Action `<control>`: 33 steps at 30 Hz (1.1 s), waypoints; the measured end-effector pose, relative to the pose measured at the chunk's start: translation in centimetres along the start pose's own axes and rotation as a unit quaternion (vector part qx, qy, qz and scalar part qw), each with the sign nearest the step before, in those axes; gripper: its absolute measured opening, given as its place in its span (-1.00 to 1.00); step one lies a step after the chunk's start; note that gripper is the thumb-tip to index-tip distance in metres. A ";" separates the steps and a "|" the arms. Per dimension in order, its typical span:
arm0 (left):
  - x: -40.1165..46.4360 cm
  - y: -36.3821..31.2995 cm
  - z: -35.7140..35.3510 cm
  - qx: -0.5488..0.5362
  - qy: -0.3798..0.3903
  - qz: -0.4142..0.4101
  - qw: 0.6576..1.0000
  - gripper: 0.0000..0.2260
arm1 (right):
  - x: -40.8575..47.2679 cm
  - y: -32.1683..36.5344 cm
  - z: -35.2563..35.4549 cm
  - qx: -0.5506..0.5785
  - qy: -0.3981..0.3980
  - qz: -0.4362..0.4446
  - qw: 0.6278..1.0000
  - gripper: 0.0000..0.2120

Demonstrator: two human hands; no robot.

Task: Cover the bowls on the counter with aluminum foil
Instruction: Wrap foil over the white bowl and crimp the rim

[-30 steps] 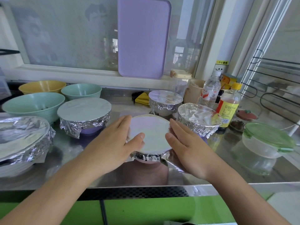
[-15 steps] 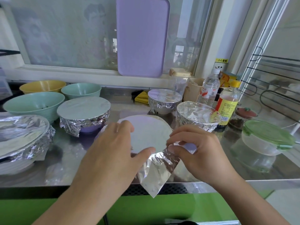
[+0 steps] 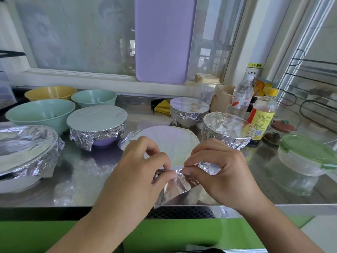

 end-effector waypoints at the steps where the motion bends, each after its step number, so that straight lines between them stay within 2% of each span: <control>1: -0.1 0.0 0.0 0.001 -0.003 -0.001 1.000 -0.85 | 0.0 0.0 0.0 0.000 0.001 -0.001 1.000 -0.88; 14: -0.1 0.0 -0.1 0.000 -0.015 -0.008 1.000 -0.84 | 0.3 0.2 -0.7 -0.011 0.005 0.015 1.000 -0.84; 17: 0.1 0.0 -0.1 0.003 -0.004 -0.008 1.000 -0.77 | 0.3 0.3 -0.7 -0.021 0.012 0.013 1.000 -0.84; 21: 0.0 0.1 0.2 -0.015 0.010 -0.006 1.000 -0.81 | 0.3 0.3 -0.6 -0.012 0.021 0.008 1.000 -0.84; 27: -0.4 0.1 0.0 -0.007 0.014 0.012 1.000 -0.71 | 0.3 0.2 -0.8 -0.025 0.021 0.001 0.999 -0.82; 29: -0.6 0.1 0.6 0.001 -0.010 0.033 0.999 -0.68 | 0.2 0.2 -0.8 -0.018 0.022 -0.001 1.000 -0.82; 32: -1.9 -1.0 2.1 -0.012 -0.103 0.023 0.994 -0.80 | 0.1 0.2 -0.9 -0.017 0.021 0.003 1.000 -0.82; 33: -2.7 -1.7 2.5 -0.038 -0.111 0.027 0.993 -0.80 | 0.1 0.2 -0.9 -0.016 0.021 0.002 1.000 -0.82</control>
Point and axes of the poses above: each hand's wrist, its own x-axis towards the middle knuckle, its own z-axis out of the back of the hand, y = z × x, the point moved 3 cm from there along x, towards the middle knuckle, and after that the axes turned 13 degrees about x, right-handed, at the moved point
